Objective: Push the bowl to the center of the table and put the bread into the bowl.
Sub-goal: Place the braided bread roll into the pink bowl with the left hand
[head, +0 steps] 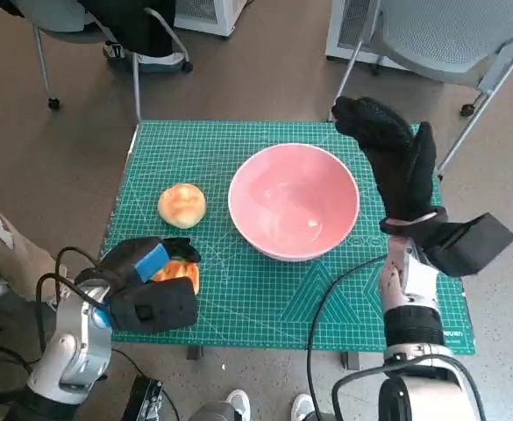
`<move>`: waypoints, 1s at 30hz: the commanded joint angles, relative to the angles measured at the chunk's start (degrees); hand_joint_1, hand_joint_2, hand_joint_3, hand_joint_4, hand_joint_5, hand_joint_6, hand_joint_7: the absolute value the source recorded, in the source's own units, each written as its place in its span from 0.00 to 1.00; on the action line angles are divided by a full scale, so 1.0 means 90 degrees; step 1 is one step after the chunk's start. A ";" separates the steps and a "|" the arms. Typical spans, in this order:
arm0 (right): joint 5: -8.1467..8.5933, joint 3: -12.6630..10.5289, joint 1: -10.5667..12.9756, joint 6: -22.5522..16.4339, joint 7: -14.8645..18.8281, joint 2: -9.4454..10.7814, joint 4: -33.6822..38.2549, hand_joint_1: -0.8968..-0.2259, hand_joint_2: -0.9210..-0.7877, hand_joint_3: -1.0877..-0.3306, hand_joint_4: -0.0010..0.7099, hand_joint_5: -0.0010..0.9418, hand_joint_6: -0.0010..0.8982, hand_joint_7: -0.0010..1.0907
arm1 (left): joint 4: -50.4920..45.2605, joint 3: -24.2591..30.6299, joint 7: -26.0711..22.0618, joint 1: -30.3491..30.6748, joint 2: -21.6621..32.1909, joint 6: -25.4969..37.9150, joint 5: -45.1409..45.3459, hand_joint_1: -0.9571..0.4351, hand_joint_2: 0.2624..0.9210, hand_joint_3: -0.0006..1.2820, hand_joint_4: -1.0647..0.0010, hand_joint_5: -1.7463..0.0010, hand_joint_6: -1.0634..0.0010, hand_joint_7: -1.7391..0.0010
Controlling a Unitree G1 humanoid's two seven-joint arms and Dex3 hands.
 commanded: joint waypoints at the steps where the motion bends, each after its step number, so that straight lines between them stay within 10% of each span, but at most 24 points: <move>1: -0.0003 0.0001 0.0080 0.0105 0.0028 -0.0050 0.0120 0.37 0.00 0.37 0.27 0.00 0.18 0.25 | -0.0312 0.0166 -0.0192 0.0041 0.0060 0.0021 -0.0135 0.69 0.98 0.04 0.32 0.27 0.31 0.48; 30: 0.0006 -0.0021 -0.0040 0.0009 0.0136 -0.0129 0.0382 0.37 0.00 0.37 0.27 0.00 0.16 0.28 | -0.1282 0.0780 -0.0432 -0.2065 -0.0105 0.0200 -0.0309 0.69 0.96 0.05 0.29 0.32 0.34 0.43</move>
